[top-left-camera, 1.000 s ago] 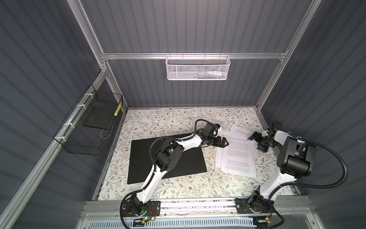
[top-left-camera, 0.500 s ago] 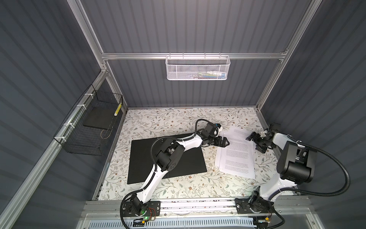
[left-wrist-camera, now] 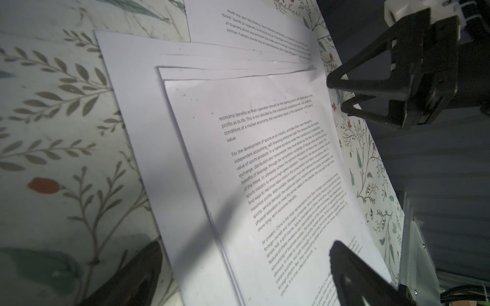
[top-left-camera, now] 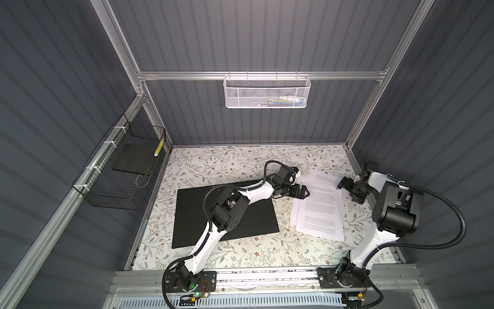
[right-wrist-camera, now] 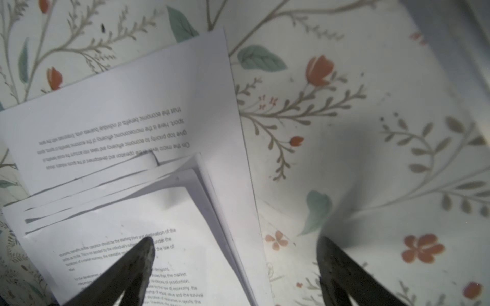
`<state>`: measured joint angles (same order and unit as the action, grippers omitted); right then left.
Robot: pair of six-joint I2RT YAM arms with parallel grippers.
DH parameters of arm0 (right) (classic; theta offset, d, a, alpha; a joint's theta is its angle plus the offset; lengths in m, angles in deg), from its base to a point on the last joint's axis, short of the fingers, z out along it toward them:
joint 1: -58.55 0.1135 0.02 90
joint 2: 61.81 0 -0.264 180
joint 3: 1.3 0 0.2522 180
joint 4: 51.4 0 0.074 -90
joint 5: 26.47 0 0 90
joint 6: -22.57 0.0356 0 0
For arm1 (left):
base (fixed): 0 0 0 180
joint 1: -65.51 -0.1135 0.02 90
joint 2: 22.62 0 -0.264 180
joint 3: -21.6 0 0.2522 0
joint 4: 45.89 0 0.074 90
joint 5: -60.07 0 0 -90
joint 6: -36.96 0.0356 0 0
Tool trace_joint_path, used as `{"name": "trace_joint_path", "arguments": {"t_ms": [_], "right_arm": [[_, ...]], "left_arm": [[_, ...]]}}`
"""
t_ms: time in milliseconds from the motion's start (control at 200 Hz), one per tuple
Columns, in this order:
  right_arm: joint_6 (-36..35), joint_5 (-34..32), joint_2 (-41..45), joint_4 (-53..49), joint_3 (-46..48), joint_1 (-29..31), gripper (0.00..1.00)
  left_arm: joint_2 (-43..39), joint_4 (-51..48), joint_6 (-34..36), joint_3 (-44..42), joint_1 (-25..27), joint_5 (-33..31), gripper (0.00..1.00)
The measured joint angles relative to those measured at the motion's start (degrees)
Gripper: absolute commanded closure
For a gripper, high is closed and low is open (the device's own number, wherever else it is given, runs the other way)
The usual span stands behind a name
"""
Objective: Put the files into the folder
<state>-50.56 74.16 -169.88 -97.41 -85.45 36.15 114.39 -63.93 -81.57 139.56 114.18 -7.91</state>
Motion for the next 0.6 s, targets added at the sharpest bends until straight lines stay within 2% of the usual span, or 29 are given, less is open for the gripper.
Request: {"name": "trace_joint_path", "arguments": {"t_ms": [300,600], "right_arm": [[-1.5,1.5,0.0,-1.7,0.0,2.2,0.08],[-1.2,7.1,0.0,-1.9,0.0,3.6,0.1]], "left_arm": [[0.0,0.1,0.0,-0.1,0.0,0.1,0.01],[-0.3,0.3,0.1,-0.7,0.0,0.1,0.01]]}}
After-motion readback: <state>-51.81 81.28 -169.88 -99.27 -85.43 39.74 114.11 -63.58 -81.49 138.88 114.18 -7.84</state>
